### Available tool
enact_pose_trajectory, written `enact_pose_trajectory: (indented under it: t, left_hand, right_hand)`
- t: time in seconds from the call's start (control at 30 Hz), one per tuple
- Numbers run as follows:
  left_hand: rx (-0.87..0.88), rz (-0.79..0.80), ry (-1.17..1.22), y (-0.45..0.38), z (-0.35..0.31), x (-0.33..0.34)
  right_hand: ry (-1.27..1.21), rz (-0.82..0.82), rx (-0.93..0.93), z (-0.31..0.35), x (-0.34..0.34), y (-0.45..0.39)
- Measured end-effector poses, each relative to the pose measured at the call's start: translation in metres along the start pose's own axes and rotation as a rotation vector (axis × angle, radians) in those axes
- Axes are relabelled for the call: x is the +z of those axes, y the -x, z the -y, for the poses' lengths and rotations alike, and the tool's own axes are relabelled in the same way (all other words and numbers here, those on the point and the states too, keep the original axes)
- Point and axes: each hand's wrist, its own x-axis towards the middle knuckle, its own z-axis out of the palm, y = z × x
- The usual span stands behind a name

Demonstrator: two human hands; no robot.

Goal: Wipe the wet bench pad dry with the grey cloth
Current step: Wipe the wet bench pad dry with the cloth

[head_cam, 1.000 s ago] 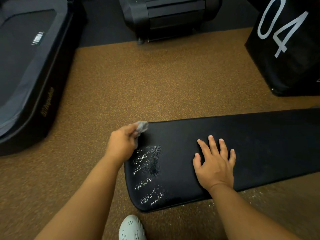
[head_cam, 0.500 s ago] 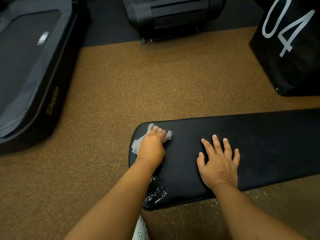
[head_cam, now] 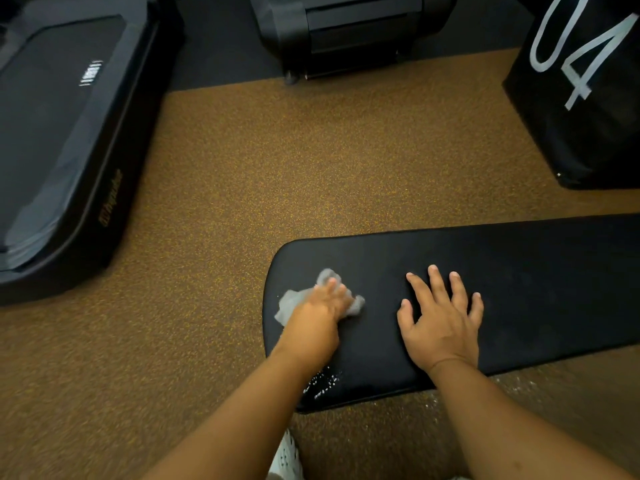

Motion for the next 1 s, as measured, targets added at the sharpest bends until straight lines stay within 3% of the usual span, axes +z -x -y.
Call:
enact_pose_trajectory:
  t: [0.1, 0.23, 0.37, 0.5, 0.6, 0.8, 0.93, 1.0]
  left_hand:
    - [0.148, 0.106, 0.039, 0.017, 0.027, -0.008]
    - [-0.081, -0.071, -0.059, 0.012, 0.067, -0.018]
    - [-0.205, -0.121, -0.025, -0.005, 0.019, -0.001]
    - [0.139, 0.098, 0.07, 0.007, -0.016, 0.021]
    - [0.229, 0.139, 0.081, 0.028, 0.009, 0.007]
    - [-0.182, -0.156, -0.077, 0.005, 0.055, -0.016]
    - [-0.1, -0.05, -0.018, 0.003, 0.013, 0.002]
    - [0.043, 0.149, -0.017, 0.012, 0.002, 0.01]
  right_hand:
    - [0.006, -0.004, 0.002, 0.001, 0.0, 0.0]
    - [0.002, 0.0, -0.002, 0.0, 0.0, 0.0]
    - [-0.008, -0.005, -0.003, 0.0, 0.0, 0.0]
    - [0.005, 0.003, -0.003, 0.0, -0.001, 0.0]
    - [0.003, 0.007, -0.007, 0.0, -0.001, 0.0]
    - [-0.003, 0.01, -0.011, 0.0, -0.001, 0.0]
    - [-0.002, 0.003, -0.005, 0.0, -0.001, 0.0]
    - [-0.001, 0.007, -0.005, 0.001, -0.002, 0.0]
